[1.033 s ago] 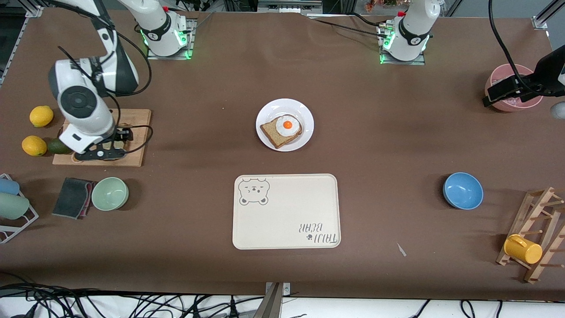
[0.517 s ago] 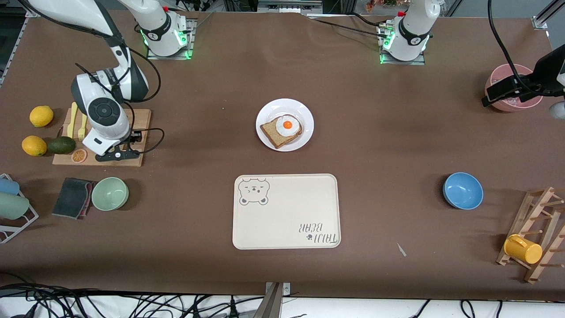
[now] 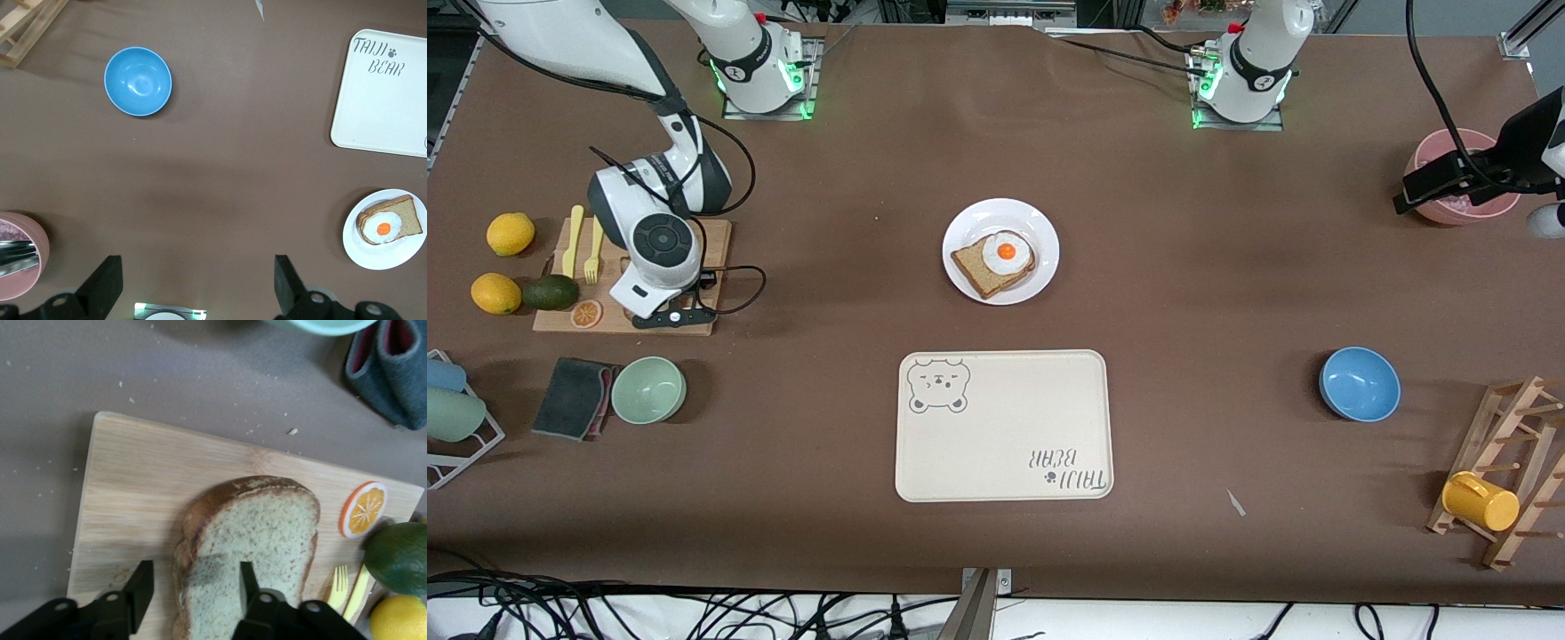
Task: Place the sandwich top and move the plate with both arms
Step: 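Lift the bread slice and carry it over the white plate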
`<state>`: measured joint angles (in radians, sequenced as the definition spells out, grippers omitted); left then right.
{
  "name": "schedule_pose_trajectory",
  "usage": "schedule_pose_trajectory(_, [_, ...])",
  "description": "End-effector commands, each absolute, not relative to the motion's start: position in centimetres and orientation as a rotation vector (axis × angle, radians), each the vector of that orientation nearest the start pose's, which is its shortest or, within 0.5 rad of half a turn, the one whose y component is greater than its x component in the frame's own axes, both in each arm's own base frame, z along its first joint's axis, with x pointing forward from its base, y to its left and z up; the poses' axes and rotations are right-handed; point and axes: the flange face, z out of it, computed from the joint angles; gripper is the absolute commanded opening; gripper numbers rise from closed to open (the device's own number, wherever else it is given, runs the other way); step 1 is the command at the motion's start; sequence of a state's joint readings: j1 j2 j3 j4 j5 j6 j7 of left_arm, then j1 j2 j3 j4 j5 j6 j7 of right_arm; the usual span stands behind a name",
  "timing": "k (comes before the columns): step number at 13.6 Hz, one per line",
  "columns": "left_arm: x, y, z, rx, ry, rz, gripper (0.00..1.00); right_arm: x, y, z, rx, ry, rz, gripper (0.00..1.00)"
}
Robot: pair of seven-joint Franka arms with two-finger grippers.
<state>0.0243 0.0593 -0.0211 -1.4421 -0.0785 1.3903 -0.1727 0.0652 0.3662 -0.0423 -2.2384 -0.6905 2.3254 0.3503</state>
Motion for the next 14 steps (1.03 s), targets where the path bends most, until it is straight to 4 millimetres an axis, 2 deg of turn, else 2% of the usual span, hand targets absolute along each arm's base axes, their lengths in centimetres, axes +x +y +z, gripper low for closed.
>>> schedule_pose_trajectory(1, [55.1,-0.8,64.4,-3.215,-0.254,0.193,1.00,51.6,-0.4,18.5,-3.602,-0.404,0.313,0.52])
schedule_pose_trajectory(5, [55.1,-0.7,64.4,-3.215,-0.257,0.192,1.00,51.4,-0.5,17.8,-3.602,-0.400,0.348,0.19])
schedule_pose_trajectory(8, [55.1,-0.7,64.5,-3.215,-0.259,0.190,1.00,51.5,-0.5,17.8,-3.612,-0.329,0.333,0.00])
schedule_pose_trajectory(10, [55.1,-0.7,64.4,-3.215,-0.259,0.193,1.00,51.7,-0.3,18.2,-3.627,-0.308,0.354,0.00])
schedule_pose_trajectory(12, [55.1,-0.6,64.4,-3.214,-0.261,0.192,1.00,53.1,0.0,19.5,-3.647,-0.306,0.350,0.00])
schedule_pose_trajectory(14, [55.1,-0.6,64.4,-3.214,-0.261,0.192,1.00,54.5,2.0,21.4,-3.685,-0.314,0.385,0.00])
